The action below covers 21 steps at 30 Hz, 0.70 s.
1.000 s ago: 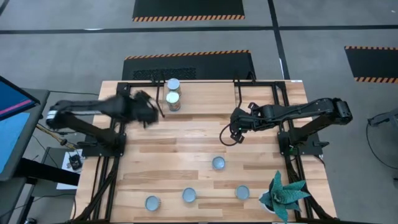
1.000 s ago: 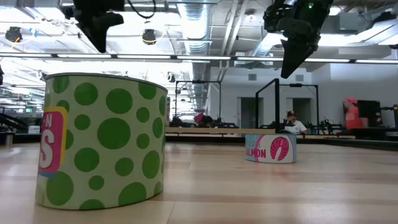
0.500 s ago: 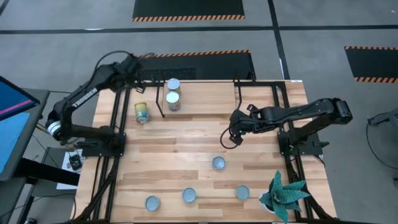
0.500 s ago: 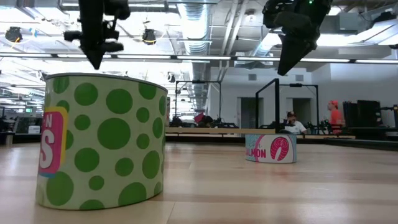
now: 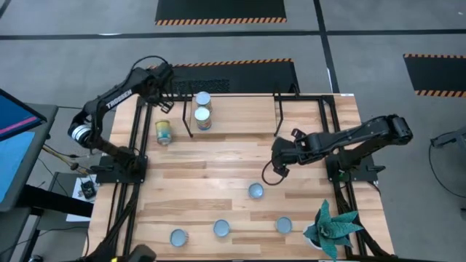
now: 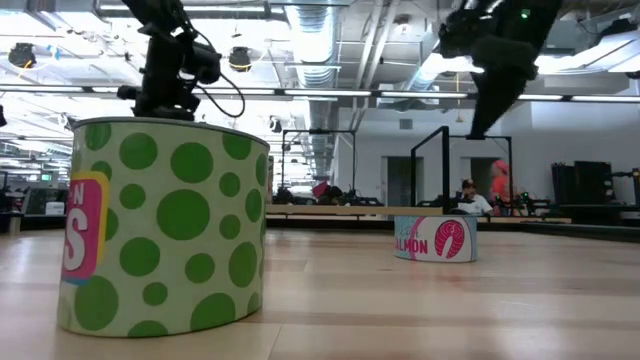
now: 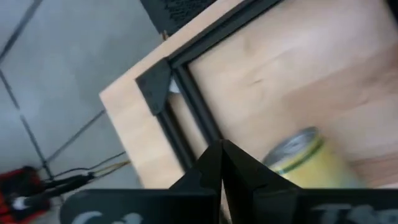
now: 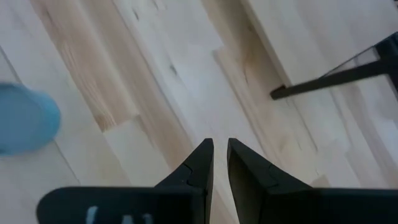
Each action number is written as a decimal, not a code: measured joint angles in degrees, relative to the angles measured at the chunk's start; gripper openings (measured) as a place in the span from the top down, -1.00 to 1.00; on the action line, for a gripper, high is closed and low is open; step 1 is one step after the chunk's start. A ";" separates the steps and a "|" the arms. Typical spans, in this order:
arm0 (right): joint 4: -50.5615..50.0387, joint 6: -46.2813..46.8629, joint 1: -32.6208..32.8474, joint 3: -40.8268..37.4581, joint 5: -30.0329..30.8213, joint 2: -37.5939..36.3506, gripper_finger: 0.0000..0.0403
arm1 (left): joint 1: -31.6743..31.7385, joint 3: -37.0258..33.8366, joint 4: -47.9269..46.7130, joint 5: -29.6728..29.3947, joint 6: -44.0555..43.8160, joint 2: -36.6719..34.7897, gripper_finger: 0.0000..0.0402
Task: Pick and place cans onto a shelf
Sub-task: Put the canned carrots on the shelf
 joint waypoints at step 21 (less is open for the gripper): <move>0.34 1.25 0.68 -0.83 0.68 -0.02 0.65 | 2.33 -8.66 4.54 2.05 18.28 1.81 1.00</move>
